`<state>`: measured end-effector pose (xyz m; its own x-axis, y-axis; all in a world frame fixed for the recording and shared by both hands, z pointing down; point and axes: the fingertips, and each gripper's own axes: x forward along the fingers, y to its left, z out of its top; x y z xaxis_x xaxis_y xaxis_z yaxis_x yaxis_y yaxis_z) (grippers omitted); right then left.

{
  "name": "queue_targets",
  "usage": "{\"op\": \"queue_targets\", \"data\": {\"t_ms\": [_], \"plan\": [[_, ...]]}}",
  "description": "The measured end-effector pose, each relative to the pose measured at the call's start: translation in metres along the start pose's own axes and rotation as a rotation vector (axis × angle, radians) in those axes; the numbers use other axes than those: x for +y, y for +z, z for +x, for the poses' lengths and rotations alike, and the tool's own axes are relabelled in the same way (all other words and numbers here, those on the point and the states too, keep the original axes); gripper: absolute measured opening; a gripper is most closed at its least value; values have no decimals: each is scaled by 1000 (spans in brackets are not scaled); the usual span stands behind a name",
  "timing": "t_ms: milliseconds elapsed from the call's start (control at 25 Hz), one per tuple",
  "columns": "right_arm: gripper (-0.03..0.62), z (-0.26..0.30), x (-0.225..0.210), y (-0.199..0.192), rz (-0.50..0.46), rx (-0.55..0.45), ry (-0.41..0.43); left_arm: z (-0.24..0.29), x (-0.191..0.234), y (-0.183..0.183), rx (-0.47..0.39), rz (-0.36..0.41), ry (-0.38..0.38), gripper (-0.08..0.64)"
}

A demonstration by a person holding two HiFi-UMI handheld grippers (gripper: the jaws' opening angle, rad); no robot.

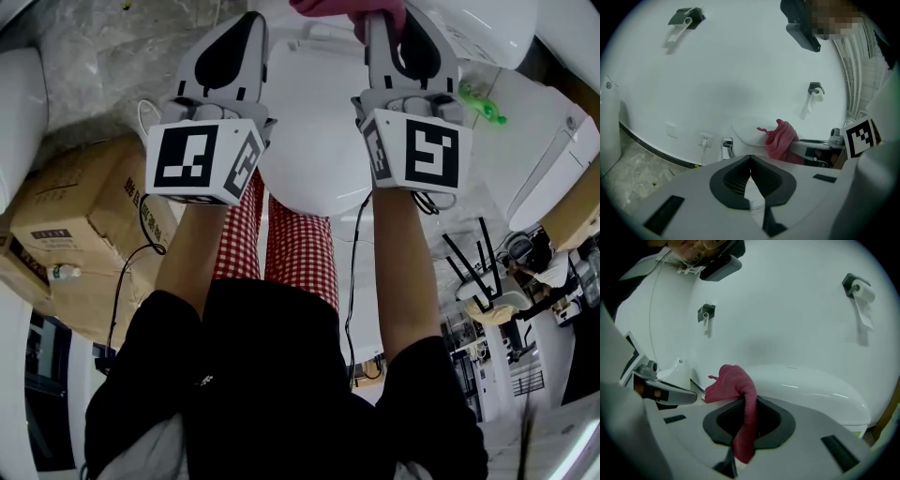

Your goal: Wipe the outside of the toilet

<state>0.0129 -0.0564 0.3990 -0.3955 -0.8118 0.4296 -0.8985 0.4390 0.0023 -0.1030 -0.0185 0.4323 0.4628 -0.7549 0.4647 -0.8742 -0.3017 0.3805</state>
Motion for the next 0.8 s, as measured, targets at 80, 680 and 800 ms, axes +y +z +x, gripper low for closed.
{"op": "queue_targets", "data": {"t_ms": [80,680,800], "plan": [[55,-4,-9,-1,26,-7,-15,1,-3,0,0,2,-3,9],[55,-24,-49,-8,73,0,-80,6,-21,-1,9,26,-31,9],[55,-26,-54,-9,60,6,-79,8,-21,-2,6,17,-28,9]]}}
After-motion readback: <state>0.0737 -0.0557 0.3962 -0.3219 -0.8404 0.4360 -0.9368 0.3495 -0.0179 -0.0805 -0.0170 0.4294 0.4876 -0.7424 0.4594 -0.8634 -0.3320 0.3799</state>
